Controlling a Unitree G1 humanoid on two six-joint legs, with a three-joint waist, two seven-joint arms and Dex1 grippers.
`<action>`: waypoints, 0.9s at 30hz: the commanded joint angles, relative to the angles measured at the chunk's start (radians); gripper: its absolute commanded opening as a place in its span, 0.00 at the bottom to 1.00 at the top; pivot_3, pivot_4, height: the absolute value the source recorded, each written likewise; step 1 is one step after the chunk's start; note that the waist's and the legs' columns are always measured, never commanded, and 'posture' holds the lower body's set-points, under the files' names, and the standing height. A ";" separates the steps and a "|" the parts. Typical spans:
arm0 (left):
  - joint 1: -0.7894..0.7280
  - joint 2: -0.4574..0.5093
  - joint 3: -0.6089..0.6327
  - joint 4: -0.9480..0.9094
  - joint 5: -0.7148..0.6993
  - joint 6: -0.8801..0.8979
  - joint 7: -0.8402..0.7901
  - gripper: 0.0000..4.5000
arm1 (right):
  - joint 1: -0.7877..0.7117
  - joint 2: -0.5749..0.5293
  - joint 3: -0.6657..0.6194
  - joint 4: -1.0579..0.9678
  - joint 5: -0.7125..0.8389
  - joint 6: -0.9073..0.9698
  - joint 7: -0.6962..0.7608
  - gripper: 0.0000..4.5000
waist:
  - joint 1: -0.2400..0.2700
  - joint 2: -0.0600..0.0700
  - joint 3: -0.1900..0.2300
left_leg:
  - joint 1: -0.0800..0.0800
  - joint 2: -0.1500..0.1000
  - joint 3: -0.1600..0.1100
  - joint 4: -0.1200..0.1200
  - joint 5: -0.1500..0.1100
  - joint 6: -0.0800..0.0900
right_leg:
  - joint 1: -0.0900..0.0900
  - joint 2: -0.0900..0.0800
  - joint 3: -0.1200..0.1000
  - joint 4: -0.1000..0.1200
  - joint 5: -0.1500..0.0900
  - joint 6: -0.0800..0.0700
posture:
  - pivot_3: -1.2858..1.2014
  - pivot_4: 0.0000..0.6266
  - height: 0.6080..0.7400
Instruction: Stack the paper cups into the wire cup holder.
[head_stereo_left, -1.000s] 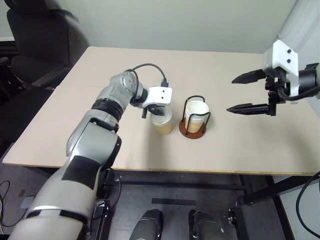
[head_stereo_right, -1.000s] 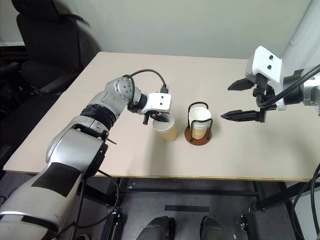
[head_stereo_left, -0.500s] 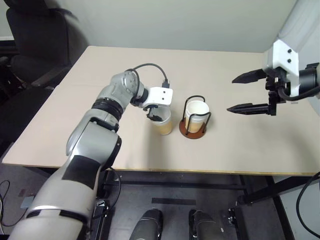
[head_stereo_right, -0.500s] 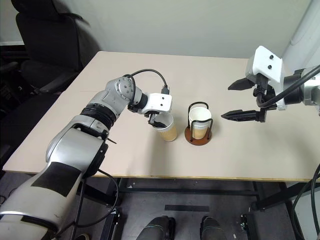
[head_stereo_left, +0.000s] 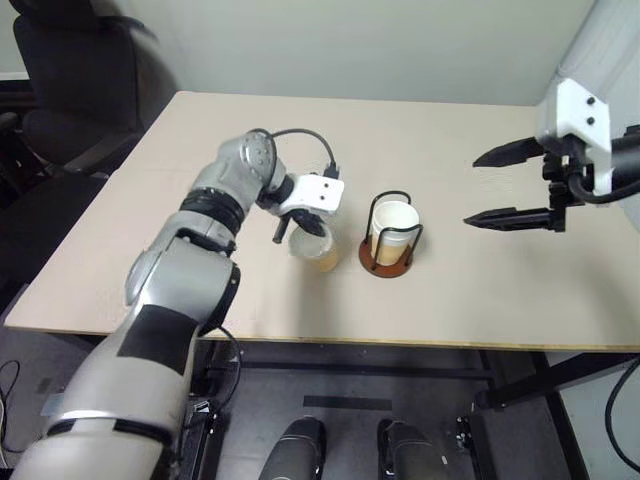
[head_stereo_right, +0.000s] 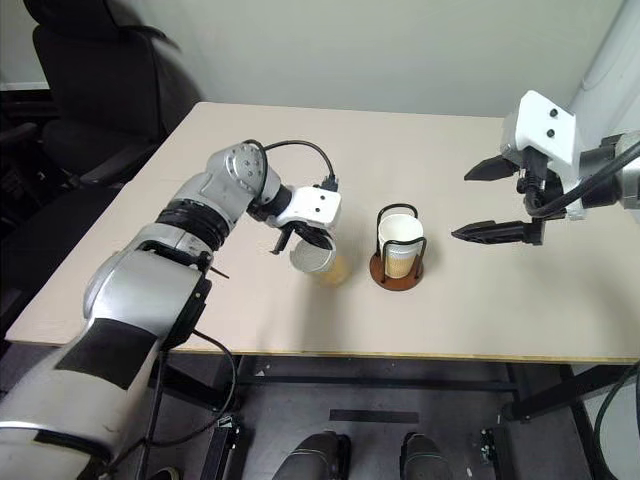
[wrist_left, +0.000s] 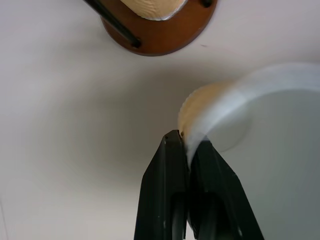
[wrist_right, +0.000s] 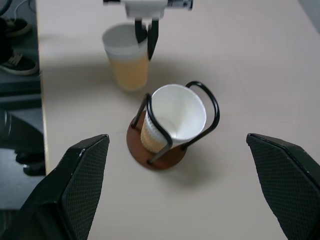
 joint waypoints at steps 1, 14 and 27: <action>-0.084 0.015 0.024 -0.004 -0.017 0.006 -0.062 0.01 | -0.011 -0.036 0.009 0.057 -0.040 -0.077 0.055 1.00 | 0.000 0.000 0.000 | 0.000 -0.001 0.001 -0.001 0.000 0.000 | 0.000 0.001 -0.001 0.000 0.000 0.000 | 0.52 0.24 1.00; -0.266 -0.043 0.129 -0.004 -0.112 0.107 -0.137 0.01 | -0.093 -0.015 0.038 0.311 -0.142 -0.193 0.127 1.00 | -0.003 0.000 0.001 | -0.002 0.000 0.002 -0.002 -0.002 0.001 | -0.003 0.000 0.000 0.000 0.001 0.004 | 0.52 0.24 1.00; -0.335 -0.109 0.153 0.015 -0.115 0.135 -0.021 0.01 | -0.077 -0.052 0.006 0.333 -0.172 -0.198 0.148 1.00 | -0.001 0.000 0.001 | -0.002 0.000 0.003 -0.002 -0.005 0.003 | -0.003 0.000 -0.001 0.000 -0.001 0.003 | 0.52 0.24 1.00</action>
